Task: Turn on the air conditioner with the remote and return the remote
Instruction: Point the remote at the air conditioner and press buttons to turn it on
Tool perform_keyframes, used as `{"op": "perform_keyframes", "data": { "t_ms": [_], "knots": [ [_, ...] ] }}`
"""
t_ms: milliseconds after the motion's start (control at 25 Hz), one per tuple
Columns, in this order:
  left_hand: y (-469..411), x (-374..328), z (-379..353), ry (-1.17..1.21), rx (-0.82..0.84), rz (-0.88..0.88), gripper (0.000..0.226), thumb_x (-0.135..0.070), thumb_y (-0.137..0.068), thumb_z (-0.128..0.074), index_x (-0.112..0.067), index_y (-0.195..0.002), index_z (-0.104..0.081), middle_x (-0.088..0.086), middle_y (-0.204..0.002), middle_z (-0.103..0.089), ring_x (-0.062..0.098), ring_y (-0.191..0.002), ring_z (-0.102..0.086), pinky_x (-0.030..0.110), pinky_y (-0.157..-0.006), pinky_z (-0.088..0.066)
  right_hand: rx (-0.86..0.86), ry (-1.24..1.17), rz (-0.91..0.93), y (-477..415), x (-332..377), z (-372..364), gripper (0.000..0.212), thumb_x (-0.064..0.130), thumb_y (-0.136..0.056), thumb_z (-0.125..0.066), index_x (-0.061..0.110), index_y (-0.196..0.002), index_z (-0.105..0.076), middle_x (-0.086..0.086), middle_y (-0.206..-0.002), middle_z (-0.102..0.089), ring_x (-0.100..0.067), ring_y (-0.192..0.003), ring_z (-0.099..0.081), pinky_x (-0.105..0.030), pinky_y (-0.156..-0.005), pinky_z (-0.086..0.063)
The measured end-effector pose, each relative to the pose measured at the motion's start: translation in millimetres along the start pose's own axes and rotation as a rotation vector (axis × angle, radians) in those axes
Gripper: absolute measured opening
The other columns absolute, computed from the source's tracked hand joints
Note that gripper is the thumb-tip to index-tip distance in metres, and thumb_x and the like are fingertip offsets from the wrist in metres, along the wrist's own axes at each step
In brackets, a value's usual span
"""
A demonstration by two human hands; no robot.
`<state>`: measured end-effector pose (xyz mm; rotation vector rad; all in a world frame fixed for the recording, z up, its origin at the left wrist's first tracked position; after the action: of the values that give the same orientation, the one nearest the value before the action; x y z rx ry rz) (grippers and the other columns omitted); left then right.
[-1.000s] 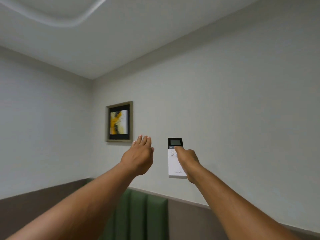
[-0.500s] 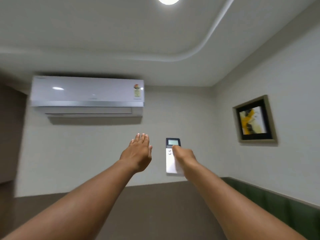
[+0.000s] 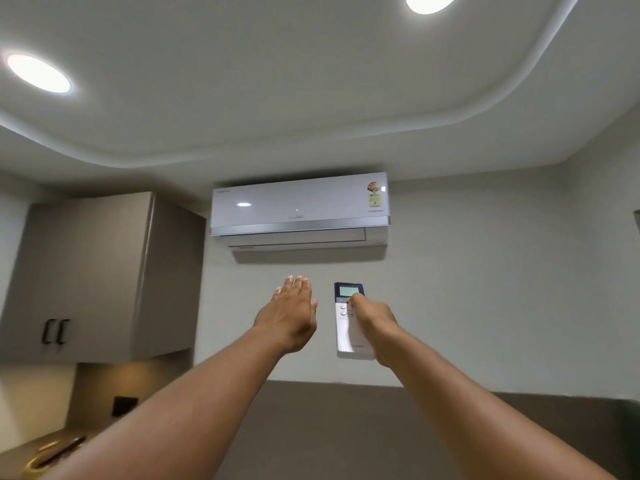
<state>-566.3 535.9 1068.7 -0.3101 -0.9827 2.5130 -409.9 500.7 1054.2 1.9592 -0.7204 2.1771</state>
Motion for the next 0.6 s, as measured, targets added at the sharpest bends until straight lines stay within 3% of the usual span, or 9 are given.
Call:
{"op": "perform_keyframes", "data": {
  "t_ms": [320,600],
  "knots": [
    [13.3,-19.4,1.0,0.009,0.014,0.056,0.058,-0.034,-0.103,-0.016,-0.009,-0.155,-0.006,0.007,-0.165,-0.003,0.020,-0.151,0.002,0.037,-0.122,-0.003,0.044,0.052,0.048,7.8,12.1,6.1,0.025,0.036,-0.085,-0.050,0.015,-0.077,-0.062,-0.008,-0.074,-0.065,-0.026,-0.062,-0.061,-0.025,-0.050,-0.040],
    [16.3,-23.8,4.0,-0.004,0.016,0.081,0.058,-0.034,-0.103,-0.017,-0.009,-0.155,-0.007,0.008,-0.165,-0.004,0.021,-0.151,0.001,0.038,-0.122,-0.005,0.109,0.075,0.049,8.3,10.4,5.9,0.031,0.036,-0.087,-0.046,0.013,-0.098,-0.065,-0.012,-0.089,-0.069,-0.031,-0.079,-0.065,-0.028,-0.060,-0.047]
  ]
}}
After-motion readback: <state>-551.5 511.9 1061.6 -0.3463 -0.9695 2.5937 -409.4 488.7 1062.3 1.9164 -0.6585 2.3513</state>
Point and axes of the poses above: each hand's wrist, its own y-axis away from the middle knuckle, its own z-axis out of the back of the hand, x = y × z, the point moved 3 cm from there along -y, towards the middle knuckle
